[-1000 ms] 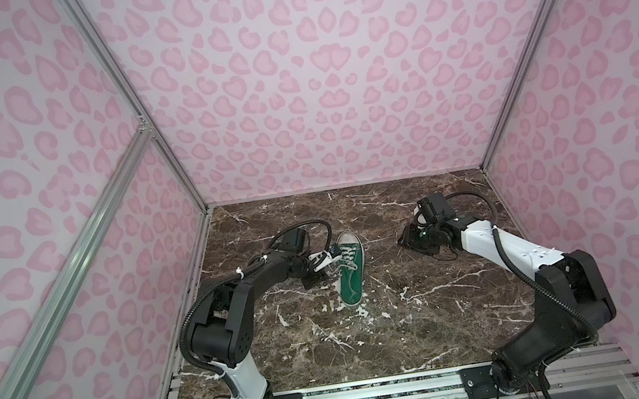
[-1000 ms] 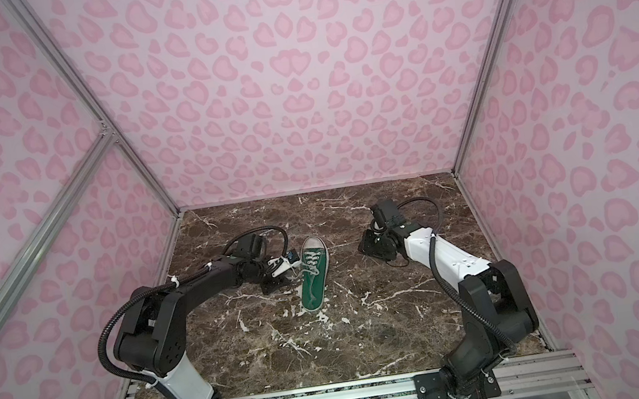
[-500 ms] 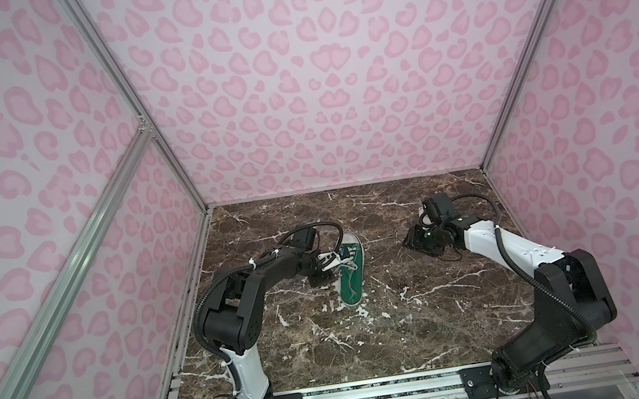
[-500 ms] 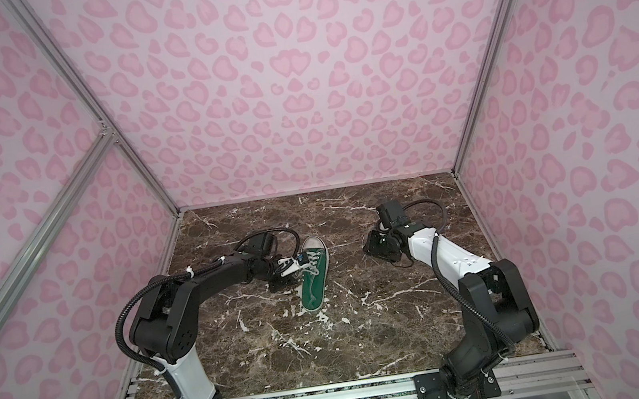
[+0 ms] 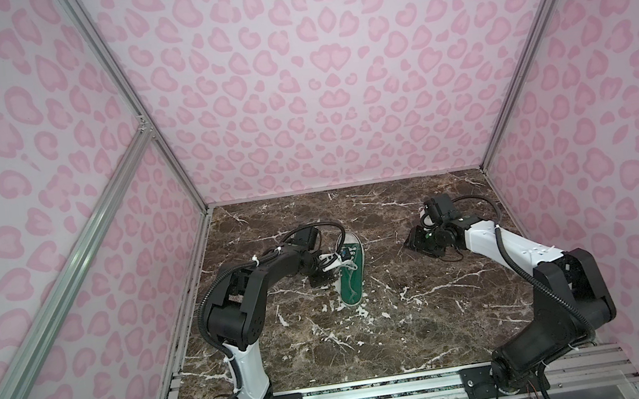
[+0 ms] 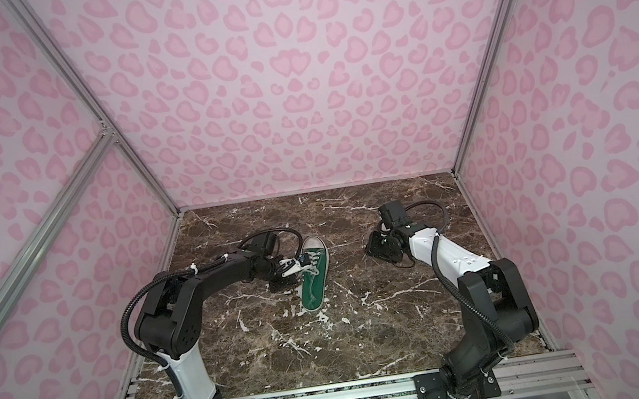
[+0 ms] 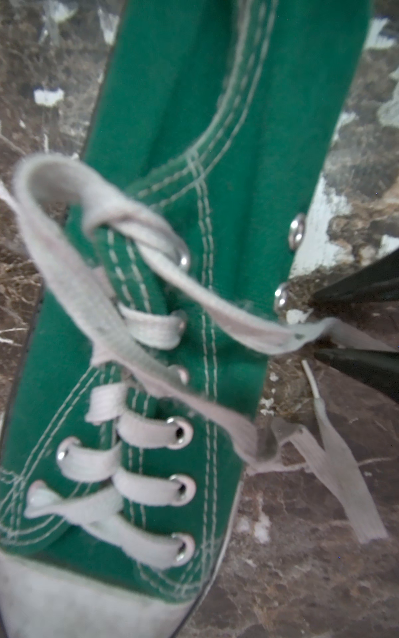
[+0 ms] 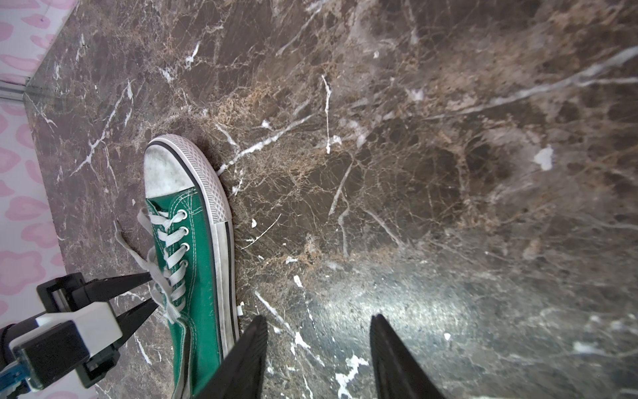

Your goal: Tie the shoes

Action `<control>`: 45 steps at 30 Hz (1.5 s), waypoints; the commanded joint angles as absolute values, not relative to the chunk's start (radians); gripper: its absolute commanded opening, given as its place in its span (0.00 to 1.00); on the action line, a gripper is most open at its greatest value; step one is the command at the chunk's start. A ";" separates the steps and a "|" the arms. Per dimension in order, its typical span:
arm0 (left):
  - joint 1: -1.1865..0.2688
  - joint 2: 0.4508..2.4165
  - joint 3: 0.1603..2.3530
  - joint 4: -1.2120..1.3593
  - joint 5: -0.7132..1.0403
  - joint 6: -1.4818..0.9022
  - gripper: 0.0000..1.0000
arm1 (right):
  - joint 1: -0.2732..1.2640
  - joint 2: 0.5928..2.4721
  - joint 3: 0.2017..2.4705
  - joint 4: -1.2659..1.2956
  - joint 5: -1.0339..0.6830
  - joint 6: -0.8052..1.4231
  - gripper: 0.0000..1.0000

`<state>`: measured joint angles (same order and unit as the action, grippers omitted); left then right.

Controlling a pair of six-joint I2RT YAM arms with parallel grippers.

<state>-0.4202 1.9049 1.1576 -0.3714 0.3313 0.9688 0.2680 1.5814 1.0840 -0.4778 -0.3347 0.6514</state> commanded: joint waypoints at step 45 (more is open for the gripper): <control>-0.489 1.880 1.448 -0.513 0.420 0.601 0.03 | 0.276 1.493 1.002 -0.442 -0.353 0.670 0.50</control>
<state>-0.4881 1.8576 1.4124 -0.4995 0.4255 0.6376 0.2749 1.4990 1.0080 -0.4553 -0.3454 0.6704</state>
